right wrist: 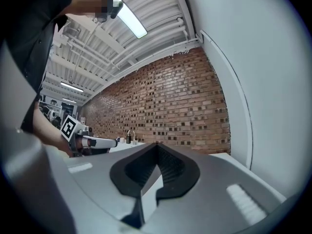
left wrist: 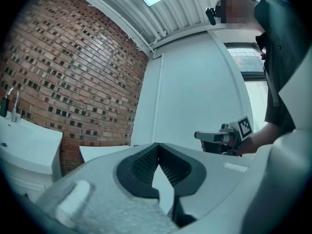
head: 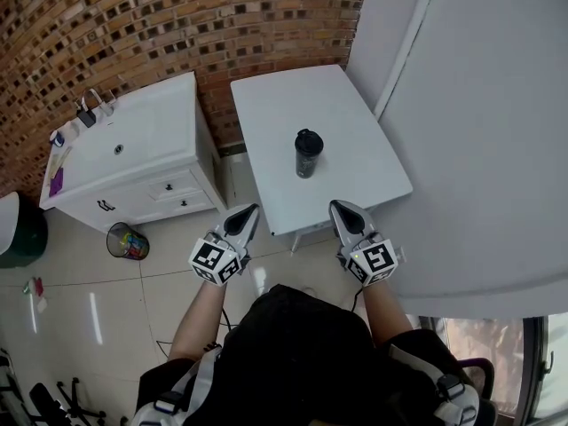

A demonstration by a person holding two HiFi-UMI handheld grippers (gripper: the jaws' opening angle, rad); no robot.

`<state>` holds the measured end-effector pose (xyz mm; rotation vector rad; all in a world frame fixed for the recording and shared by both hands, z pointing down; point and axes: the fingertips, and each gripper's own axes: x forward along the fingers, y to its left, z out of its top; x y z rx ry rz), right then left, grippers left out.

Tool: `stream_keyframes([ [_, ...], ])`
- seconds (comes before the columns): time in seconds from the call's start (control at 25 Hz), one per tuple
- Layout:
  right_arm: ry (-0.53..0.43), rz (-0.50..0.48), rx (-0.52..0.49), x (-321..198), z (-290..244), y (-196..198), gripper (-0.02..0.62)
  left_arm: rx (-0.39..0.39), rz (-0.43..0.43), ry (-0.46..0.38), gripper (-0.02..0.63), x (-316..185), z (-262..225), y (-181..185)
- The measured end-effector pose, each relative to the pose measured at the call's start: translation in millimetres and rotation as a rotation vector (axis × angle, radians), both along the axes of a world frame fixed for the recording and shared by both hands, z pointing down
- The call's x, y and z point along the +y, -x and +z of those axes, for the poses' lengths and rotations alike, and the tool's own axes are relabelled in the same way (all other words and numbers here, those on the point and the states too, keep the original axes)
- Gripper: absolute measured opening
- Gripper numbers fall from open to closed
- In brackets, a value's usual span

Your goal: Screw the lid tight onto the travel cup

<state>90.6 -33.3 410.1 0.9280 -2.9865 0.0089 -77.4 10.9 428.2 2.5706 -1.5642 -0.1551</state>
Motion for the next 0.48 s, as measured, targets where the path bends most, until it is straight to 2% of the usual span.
stream_keyframes([
  [0.48, -0.036, -0.025, -0.006, -17.0, -9.1, -1.6, 0.002, -0.03, -0.006, -0.009, 0.002, -19.6, -0.6, -2.3],
])
